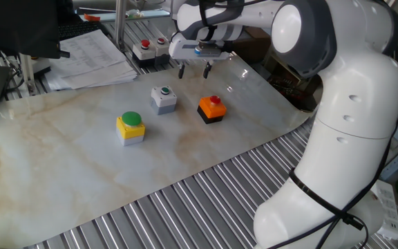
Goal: Press three buttons from left to right in sequence
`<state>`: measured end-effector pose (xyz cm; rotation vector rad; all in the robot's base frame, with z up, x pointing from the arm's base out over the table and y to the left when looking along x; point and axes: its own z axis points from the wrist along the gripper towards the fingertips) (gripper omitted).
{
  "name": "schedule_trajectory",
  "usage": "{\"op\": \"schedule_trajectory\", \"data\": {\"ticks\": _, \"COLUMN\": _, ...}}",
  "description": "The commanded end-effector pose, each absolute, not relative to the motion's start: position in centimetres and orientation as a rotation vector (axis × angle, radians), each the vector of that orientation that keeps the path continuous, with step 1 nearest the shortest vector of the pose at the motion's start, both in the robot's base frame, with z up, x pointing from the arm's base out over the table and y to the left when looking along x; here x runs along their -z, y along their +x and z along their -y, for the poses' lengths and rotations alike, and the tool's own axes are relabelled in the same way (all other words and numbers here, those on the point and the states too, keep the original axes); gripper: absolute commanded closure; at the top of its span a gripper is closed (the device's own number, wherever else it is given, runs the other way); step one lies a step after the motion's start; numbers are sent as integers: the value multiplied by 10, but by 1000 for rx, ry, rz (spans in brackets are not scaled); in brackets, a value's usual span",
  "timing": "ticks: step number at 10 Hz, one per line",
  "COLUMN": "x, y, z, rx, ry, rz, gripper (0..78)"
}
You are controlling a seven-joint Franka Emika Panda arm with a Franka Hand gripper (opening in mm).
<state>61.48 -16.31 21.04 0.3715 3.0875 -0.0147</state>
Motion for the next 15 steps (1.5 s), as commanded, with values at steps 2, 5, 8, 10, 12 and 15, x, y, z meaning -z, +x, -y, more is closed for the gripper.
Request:
{"op": "schedule_trajectory", "data": {"ticks": 2, "x": -183, "y": 637, "z": 132, "rx": 40, "ry": 335, "rz": -3048, "gripper": 1}}
{"op": "schedule_trajectory", "data": {"ticks": 5, "x": -184, "y": 638, "z": 132, "rx": 58, "ry": 320, "rz": -3049, "gripper": 1}}
{"op": "schedule_trajectory", "data": {"ticks": 8, "x": -185, "y": 642, "z": 132, "rx": 56, "ry": 317, "rz": -3047, "gripper": 1}}
{"op": "schedule_trajectory", "data": {"ticks": 10, "x": -186, "y": 644, "z": 132, "rx": 53, "ry": 318, "rz": -3045, "gripper": 1}}
{"op": "schedule_trajectory", "data": {"ticks": 12, "x": -186, "y": 643, "z": 132, "rx": 53, "ry": 317, "rz": -3046, "gripper": 1}}
{"op": "schedule_trajectory", "data": {"ticks": 15, "x": -188, "y": 646, "z": 132, "rx": 52, "ry": 327, "rz": -3040, "gripper": 1}}
